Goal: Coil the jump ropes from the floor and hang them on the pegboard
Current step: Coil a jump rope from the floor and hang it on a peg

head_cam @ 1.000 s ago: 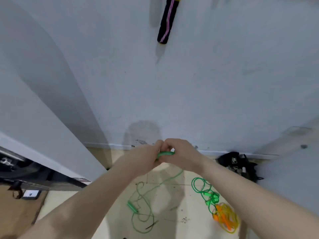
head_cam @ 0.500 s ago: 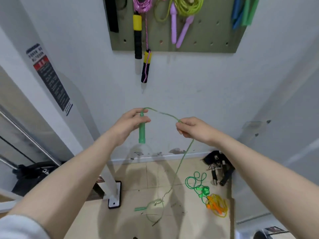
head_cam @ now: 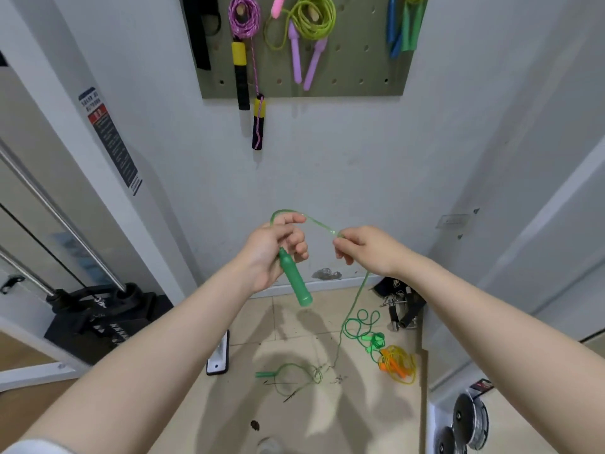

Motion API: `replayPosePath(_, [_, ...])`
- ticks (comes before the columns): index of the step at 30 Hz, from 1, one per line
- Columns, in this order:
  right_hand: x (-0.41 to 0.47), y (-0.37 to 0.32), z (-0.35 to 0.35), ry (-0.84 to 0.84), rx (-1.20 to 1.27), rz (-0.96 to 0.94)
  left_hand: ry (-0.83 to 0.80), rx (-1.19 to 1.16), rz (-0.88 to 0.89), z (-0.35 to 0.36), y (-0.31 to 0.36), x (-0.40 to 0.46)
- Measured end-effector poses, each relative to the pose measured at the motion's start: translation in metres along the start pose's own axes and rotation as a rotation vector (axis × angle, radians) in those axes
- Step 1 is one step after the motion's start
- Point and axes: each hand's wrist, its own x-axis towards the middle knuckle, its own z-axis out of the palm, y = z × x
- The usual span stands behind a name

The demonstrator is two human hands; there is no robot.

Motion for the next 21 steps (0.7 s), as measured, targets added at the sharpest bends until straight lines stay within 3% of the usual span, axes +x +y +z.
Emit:
replayPosePath(4, [-0.027, 0.025, -0.005, 0.142, -0.206, 0.178, -0.132, -0.105, 0.118, 0.002, 0.002, -0.034])
replayPosePath(6, [-0.037, 0.037, -0.005, 0.241, -0.015, 0.297, -0.194, -0.054, 0.145, -0.003, 0.006, -0.052])
replayPosePath(10, [-0.049, 0.037, 0.004, 0.359, 0.620, 0.447, -0.301, -0.052, 0.080, -0.029, 0.003, -0.079])
replayPosePath(15, [-0.045, 0.001, 0.017, 0.165, 0.407, 0.229, -0.269, 0.001, -0.073, -0.048, -0.007, -0.092])
replayPosePath(18, [-0.041, -0.024, 0.014, 0.036, 0.598, 0.119, -0.299, 0.248, -0.171, -0.039, -0.011, -0.098])
replayPosePath(21, [-0.033, -0.035, 0.014, 0.051, 0.770, 0.132, -0.322, 0.262, -0.206, -0.038, -0.007, -0.100])
